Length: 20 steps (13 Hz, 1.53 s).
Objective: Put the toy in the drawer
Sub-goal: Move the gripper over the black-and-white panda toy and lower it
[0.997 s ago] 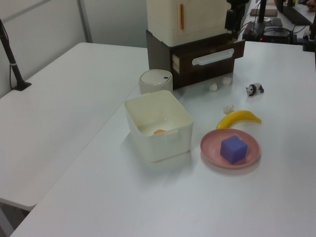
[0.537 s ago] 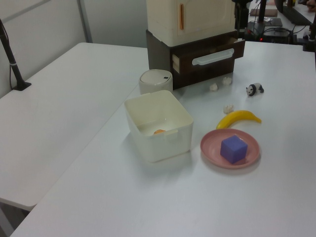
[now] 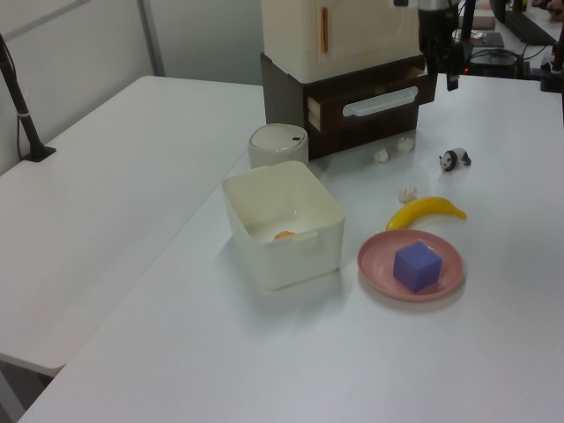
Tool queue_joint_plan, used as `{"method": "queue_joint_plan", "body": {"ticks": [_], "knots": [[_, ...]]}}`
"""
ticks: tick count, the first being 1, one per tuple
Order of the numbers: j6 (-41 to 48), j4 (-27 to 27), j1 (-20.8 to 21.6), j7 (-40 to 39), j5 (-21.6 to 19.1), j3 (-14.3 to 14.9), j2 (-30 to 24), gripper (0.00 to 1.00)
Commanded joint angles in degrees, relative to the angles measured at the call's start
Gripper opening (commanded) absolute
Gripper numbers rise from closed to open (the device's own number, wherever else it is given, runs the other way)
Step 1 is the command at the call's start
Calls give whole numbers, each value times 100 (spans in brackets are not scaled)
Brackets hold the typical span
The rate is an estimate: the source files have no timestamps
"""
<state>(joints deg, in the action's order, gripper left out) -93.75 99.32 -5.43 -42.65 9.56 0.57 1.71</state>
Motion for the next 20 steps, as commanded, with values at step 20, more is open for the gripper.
{"method": "queue_joint_plan", "body": {"ticks": [20], "knots": [[-3378,2539,-582,-174,1970,171,601,100]]}}
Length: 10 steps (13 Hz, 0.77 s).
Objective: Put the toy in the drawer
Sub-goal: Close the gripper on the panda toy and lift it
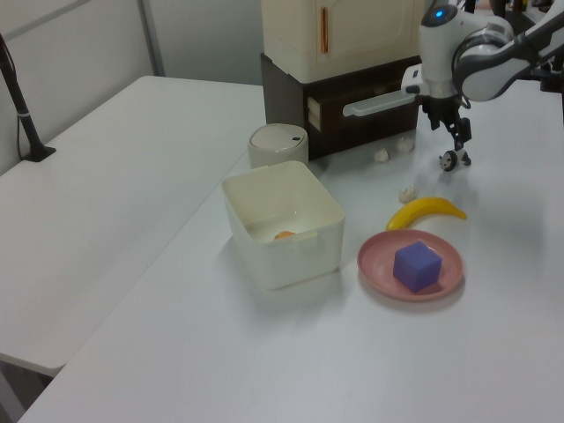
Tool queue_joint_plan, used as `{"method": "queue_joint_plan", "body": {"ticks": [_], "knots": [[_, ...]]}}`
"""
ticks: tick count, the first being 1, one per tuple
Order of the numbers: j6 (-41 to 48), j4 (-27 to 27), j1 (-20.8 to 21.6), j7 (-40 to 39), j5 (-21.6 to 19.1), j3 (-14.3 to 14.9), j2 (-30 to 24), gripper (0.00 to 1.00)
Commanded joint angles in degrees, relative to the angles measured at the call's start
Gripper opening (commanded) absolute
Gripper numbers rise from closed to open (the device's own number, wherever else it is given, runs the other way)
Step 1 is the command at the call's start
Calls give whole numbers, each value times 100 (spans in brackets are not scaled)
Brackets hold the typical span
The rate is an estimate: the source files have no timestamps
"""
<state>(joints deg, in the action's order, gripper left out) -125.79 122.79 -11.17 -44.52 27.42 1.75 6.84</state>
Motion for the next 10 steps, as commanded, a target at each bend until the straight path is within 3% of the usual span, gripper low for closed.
{"method": "queue_joint_plan", "body": {"ticks": [1,3,4,5,6,7,10], "knots": [[-165,210,0,127,202,54,133,100],[-156,237,9,364,498,54,335,100],[-147,237,9,478,640,54,397,85],[-147,228,9,506,650,54,424,56],[-121,210,9,523,650,54,406,17],[-121,210,35,654,650,45,398,0],[-77,201,88,1296,536,19,101,0]]}}
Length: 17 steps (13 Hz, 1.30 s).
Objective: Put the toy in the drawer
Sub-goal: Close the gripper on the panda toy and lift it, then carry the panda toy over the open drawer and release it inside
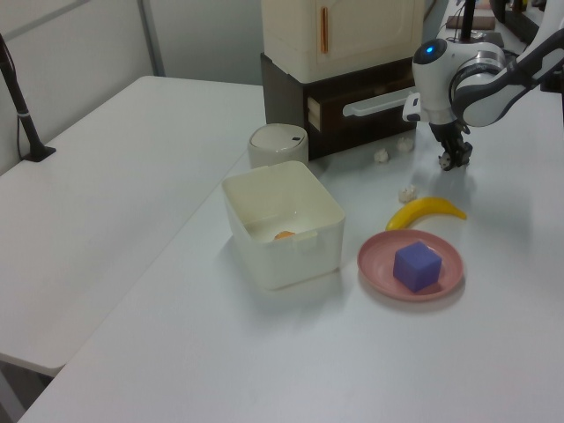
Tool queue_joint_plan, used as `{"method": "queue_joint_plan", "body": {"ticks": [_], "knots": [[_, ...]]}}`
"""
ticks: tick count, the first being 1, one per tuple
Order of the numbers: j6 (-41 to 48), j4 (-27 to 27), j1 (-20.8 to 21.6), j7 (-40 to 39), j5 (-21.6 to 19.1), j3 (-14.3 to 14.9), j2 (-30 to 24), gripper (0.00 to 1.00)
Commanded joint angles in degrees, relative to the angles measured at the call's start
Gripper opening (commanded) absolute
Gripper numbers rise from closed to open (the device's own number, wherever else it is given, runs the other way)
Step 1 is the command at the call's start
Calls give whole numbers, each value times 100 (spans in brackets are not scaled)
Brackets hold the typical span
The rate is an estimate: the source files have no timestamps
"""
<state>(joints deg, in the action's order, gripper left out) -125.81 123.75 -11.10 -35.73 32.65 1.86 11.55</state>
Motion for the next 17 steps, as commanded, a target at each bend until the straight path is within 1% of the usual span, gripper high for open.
{"method": "queue_joint_plan", "body": {"ticks": [1,2,4,6,7,8,9,10,11,13,15,17], "knots": [[-6,79,90,417,-239,-19,-599,0],[21,44,99,417,-486,-28,-731,0],[222,-245,221,417,-1057,-28,-934,0],[538,-754,231,426,-1812,-37,-1005,0],[661,-913,222,426,-2085,-37,-1057,0],[828,-1158,222,452,-2505,-28,-1136,0],[908,-1317,213,592,-2805,-19,-1172,0],[900,-1458,196,1037,-3130,15,-1190,0],[865,-1546,178,1398,-3229,16,-1181,0],[551,-1722,152,2487,-3257,42,-1137,0],[-177,-1723,38,3130,-3248,68,-1085,0],[-758,-1732,-33,3570,-3187,112,-971,0]]}}
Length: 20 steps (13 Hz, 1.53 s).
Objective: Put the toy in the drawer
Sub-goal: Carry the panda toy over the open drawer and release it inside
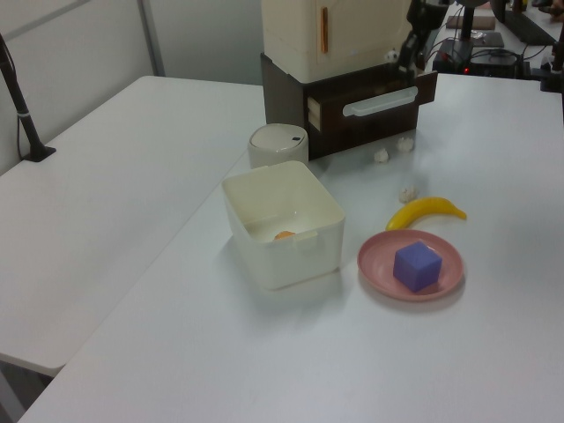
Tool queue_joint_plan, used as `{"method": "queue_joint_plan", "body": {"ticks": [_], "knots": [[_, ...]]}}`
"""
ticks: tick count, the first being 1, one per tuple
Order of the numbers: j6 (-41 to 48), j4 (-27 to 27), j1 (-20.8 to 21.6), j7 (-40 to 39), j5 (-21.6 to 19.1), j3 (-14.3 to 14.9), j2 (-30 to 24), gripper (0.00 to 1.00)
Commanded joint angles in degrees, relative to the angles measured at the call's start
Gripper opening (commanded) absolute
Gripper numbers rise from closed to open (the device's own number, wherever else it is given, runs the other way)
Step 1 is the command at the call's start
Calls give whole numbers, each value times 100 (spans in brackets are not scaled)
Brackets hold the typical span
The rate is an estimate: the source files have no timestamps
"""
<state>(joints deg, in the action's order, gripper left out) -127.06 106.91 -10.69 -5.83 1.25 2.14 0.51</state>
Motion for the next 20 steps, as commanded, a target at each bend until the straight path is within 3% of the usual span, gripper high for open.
{"method": "queue_joint_plan", "body": {"ticks": [1,5,7,12,13,14,20], "knots": [[-862,-82,-65,784,-28,154,186,0],[-1522,-118,-73,1110,262,322,335,0],[-2049,-118,-73,1654,410,427,468,0],[-2183,-118,-73,1849,771,489,600,0],[-2174,-118,-73,1849,763,489,600,45],[-2174,-118,-65,1858,780,506,600,99],[-2166,-118,-73,1937,789,507,591,100]]}}
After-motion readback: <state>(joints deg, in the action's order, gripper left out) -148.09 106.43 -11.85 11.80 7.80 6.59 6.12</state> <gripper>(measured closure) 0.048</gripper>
